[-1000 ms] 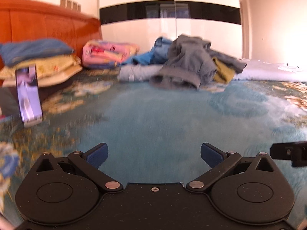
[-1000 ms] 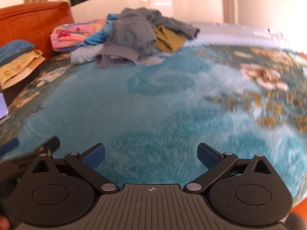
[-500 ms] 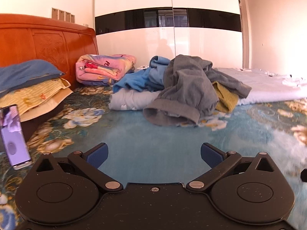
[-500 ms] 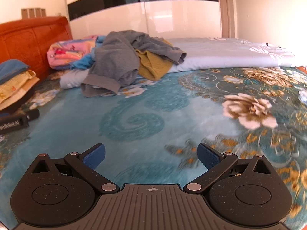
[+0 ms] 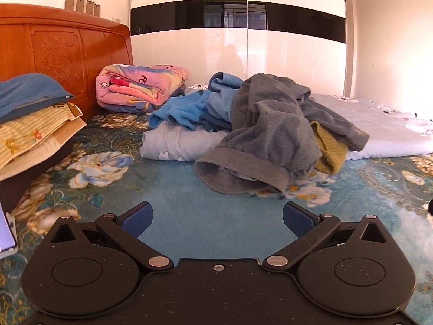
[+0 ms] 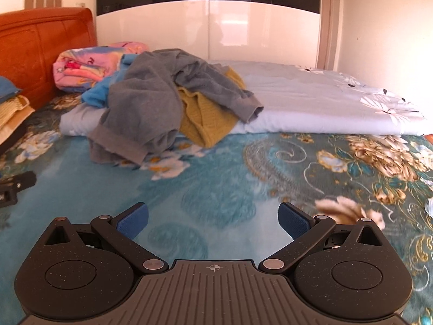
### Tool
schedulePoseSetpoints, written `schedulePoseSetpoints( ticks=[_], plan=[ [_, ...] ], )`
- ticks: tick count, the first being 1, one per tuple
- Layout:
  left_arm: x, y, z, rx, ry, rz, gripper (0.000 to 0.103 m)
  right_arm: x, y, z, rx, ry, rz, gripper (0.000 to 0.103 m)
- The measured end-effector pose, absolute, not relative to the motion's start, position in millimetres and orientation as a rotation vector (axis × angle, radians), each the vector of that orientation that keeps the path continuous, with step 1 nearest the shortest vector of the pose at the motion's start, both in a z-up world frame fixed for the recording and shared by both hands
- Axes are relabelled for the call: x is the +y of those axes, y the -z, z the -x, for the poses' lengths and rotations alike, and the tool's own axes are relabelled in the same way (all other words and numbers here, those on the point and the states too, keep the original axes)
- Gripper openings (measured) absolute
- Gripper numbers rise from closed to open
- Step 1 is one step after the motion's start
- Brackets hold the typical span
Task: Fold clothes
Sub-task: 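Move both grippers open toward the grey sweatshirt on the clothes pile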
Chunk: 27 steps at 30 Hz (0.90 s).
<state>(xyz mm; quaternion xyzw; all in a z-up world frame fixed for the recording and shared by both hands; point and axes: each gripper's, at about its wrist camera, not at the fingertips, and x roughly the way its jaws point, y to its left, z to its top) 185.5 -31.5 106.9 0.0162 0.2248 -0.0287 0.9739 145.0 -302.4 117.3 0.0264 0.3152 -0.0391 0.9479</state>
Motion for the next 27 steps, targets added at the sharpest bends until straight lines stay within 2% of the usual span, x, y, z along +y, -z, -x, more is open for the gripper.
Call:
schedulePoseSetpoints(
  ticks=[14, 27],
  plan=[
    [-51.1, -93.9, -236.2, 0.506, 0.062, -0.039, 0.102, -323.2, -97.8, -196.5, 0.719, 0.104, -0.079, 0.103],
    [-69.4, -92.2, -271.6, 0.536, 0.062, -0.030, 0.102, -335.3, -80.5, -205.0, 0.746, 0.061, -0.083, 0.103]
  ],
)
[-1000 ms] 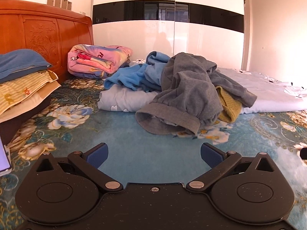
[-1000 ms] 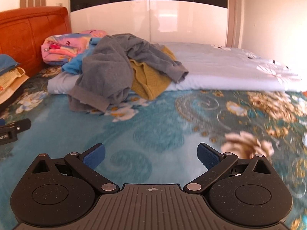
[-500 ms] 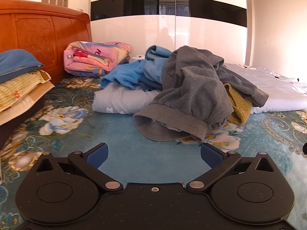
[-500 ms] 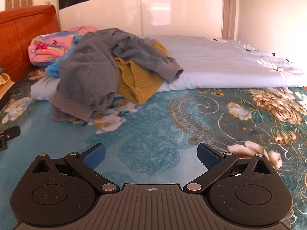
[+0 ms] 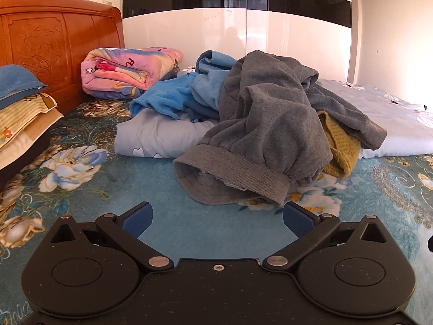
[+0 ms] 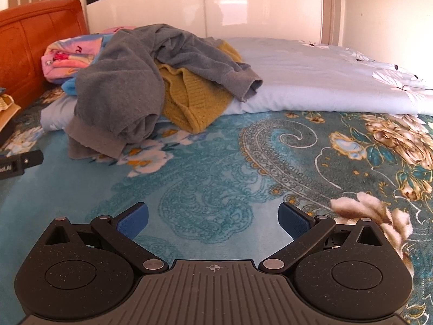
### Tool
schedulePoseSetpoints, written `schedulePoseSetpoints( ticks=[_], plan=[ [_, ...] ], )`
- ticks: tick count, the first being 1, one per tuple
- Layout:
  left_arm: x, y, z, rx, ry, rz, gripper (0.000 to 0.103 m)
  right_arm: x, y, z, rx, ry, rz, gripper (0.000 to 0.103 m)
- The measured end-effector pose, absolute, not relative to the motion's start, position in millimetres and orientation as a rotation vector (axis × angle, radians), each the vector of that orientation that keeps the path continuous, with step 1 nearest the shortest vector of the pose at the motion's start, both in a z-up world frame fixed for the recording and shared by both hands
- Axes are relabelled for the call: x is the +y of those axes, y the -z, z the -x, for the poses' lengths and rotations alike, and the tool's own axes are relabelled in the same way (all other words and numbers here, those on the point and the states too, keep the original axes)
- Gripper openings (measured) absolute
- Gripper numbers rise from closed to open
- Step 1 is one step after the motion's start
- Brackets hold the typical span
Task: Fold clothes
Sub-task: 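Move both grippers open toward the grey sweatshirt on the clothes pile, then grasp the grey sweatshirt cuff with the left gripper while the right gripper grasps its body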
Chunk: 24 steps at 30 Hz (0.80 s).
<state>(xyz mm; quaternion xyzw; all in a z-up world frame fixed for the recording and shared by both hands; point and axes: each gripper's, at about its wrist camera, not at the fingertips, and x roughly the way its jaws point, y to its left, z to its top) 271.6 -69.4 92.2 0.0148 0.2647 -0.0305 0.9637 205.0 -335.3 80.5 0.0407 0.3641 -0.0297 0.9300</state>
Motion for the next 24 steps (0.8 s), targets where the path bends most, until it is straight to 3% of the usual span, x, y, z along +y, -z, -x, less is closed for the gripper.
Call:
schedulePoseSetpoints(
  ticks=[10, 21, 24],
  plan=[
    [-75.1, -94.5, -302.1, 0.527, 0.079, -0.036, 0.102, -347.8, -70.2, -210.7, 0.748, 0.071, -0.067, 0.103],
    [-104.5, -154.5, -395.0, 0.347, 0.168, 0.004, 0.102, -383.7, -65.3, -198.8, 0.717, 0.130, -0.027, 0.103],
    [-116.8, -152.3, -405.3, 0.354, 0.170, -0.006, 0.094, -391.4, -62.8, -196.8, 0.720, 0.143, -0.023, 0.103]
  ],
)
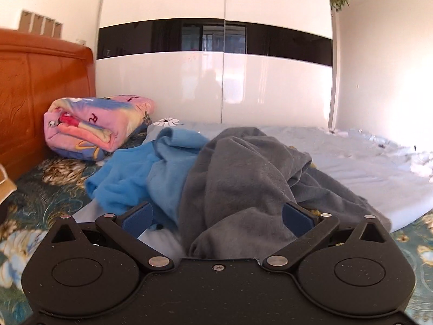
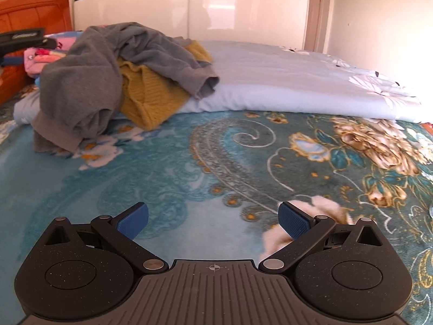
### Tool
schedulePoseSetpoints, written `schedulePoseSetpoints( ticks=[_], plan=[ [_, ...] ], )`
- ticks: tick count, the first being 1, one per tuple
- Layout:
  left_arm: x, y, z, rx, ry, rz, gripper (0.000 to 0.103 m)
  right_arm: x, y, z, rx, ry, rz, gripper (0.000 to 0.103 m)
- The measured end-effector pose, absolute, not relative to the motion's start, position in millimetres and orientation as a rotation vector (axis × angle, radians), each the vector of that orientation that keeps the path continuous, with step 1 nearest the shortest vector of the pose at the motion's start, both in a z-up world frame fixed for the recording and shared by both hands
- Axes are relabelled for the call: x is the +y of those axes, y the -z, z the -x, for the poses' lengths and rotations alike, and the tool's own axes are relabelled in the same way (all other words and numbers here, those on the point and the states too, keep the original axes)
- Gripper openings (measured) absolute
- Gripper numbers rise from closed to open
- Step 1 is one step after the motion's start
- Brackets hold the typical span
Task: Fold clothes
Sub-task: 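Grasp the grey sweatshirt cuff with the left gripper while the right gripper grasps its body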
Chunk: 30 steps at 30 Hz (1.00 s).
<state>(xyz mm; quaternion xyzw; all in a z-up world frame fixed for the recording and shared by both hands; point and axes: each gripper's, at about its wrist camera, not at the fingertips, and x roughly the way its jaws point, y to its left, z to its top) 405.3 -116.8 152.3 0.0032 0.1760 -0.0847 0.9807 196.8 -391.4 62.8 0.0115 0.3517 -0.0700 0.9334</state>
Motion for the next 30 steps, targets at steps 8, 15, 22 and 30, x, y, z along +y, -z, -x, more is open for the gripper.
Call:
schedulePoseSetpoints(
  ticks=[8, 15, 22, 30],
  plan=[
    [-131.2, -145.1, -413.2, 0.420, 0.192, 0.040, 0.032, -411.0, -61.1, -183.0, 0.711, 0.165, -0.055, 0.103],
    [-147.8, -151.0, -406.4, 0.434, 0.244, 0.058, 0.000, -416.8, -70.0, -164.1, 0.694, 0.180, -0.081, 0.103],
    [-169.7, -184.3, -353.9, 0.400, 0.431, 0.085, 0.000, -423.3, -97.5, -128.2, 0.640, 0.225, -0.117, 0.103],
    [-176.5, -168.3, -295.7, 0.451, 0.498, 0.126, 0.000, -421.1, -113.4, -79.4, 0.612, 0.238, -0.137, 0.103]
  ],
)
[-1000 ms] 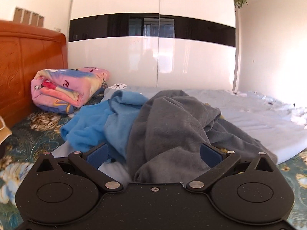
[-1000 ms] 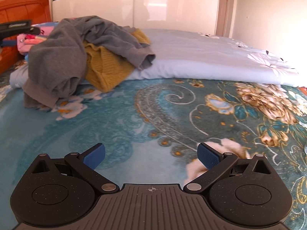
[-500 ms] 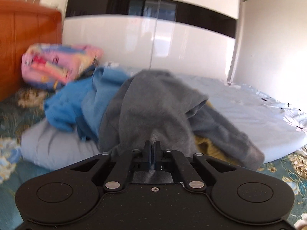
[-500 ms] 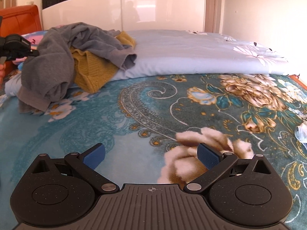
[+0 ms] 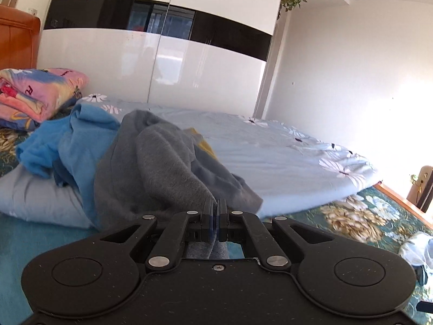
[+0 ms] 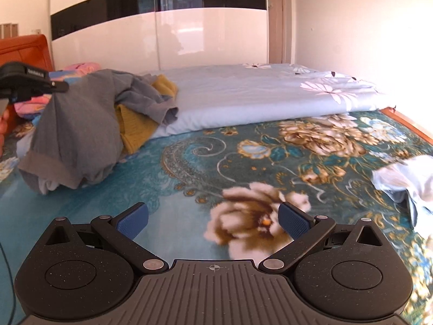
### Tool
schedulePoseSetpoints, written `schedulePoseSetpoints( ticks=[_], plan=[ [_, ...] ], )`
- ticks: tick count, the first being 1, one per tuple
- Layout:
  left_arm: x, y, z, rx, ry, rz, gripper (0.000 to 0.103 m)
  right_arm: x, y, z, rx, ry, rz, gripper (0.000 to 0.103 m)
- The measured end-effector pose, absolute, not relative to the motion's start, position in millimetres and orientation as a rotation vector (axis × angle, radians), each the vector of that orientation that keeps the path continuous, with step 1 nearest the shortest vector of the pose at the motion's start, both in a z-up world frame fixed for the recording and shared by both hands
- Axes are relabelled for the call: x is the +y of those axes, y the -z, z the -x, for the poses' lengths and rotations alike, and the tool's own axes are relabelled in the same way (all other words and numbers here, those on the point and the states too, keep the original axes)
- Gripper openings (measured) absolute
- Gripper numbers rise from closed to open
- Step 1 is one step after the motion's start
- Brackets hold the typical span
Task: Fold clothes
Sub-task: 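Grasp the grey sweatshirt cuff with the left gripper while the right gripper grasps its body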
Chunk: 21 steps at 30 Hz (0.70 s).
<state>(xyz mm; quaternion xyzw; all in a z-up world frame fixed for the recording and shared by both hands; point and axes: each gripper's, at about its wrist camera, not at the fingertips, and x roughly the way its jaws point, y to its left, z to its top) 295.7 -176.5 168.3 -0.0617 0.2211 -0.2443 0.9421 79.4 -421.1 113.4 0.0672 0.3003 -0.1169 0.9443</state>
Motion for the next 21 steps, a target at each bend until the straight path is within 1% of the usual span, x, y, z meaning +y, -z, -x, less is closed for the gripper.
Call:
schedulePoseSetpoints(
  ticks=[8, 10, 13, 16, 18, 19, 20, 21],
  plan=[
    [-187.1, -135.9, -252.6, 0.526, 0.571, 0.091, 0.000, -420.1, -112.5, -57.1, 0.622, 0.249, -0.157, 0.103],
    [-186.4, -130.4, -250.2, 0.532, 0.559, 0.076, 0.000, -417.7, -111.3, -54.0, 0.617, 0.241, -0.164, 0.103],
    [-178.2, -128.3, -258.1, 0.559, 0.530, 0.126, 0.000, -412.7, -106.0, -49.7, 0.629, 0.230, -0.151, 0.103],
    [-168.8, -131.8, -262.9, 0.570, 0.518, 0.150, 0.003, -411.9, -101.2, -53.0, 0.650, 0.229, -0.149, 0.103],
    [-157.5, -133.4, -259.8, 0.561, 0.519, 0.163, 0.019, -410.3, -105.5, -66.6, 0.641, 0.203, -0.160, 0.103],
    [-148.7, -133.9, -257.9, 0.556, 0.517, 0.176, 0.031, -409.6, -107.7, -73.4, 0.637, 0.191, -0.166, 0.103],
    [-139.3, -133.0, -257.0, 0.555, 0.504, 0.187, 0.034, -408.8, -109.9, -80.2, 0.633, 0.178, -0.171, 0.103],
    [-130.5, -131.3, -256.9, 0.555, 0.479, 0.193, 0.034, -408.0, -112.1, -87.0, 0.628, 0.165, -0.176, 0.103]
  ],
)
